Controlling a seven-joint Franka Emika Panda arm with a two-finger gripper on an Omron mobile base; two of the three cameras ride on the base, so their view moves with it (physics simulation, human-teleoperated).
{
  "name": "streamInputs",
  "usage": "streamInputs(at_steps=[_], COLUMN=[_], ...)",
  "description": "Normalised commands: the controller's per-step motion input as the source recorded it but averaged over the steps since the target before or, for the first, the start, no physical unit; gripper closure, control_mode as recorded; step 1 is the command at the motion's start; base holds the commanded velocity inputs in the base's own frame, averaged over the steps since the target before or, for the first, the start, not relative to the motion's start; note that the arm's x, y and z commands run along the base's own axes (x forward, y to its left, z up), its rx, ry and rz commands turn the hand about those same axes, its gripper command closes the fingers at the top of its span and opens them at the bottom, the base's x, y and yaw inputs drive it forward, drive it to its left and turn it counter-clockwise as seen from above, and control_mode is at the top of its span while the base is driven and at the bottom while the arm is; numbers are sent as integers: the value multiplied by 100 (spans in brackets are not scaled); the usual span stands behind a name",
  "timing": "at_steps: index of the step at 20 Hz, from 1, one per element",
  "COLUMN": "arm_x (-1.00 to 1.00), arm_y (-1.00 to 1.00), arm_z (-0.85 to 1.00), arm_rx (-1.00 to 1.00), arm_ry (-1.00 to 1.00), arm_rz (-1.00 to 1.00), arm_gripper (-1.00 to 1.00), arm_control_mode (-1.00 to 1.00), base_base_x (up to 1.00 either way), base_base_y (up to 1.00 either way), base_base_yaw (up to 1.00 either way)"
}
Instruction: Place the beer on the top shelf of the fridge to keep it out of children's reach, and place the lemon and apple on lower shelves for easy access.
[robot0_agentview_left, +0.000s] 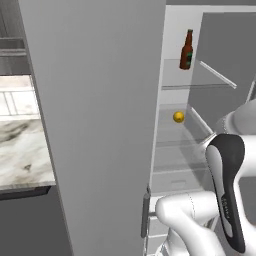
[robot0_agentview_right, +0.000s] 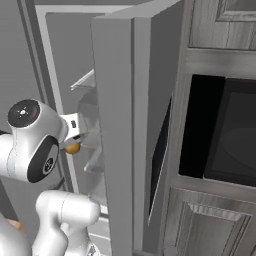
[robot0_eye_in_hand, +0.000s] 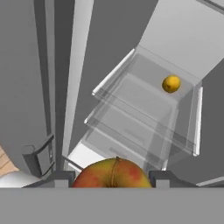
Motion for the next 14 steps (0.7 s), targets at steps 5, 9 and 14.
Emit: streamInputs(at_steps=[5,9,14], arm_x=[0,20,26], arm_y=[0,0,0], arm_z=[0,-56,-56], arm_rx=[0,0,0], arm_ry=[0,-9,-14], arm_rz=[0,6,0], arm_gripper=[100,100,100], arm_control_mode=[100,-100,-100], base_base_x=[18,0,0], base_base_y=[-18,0,0], base_base_yaw=[16,0,0])
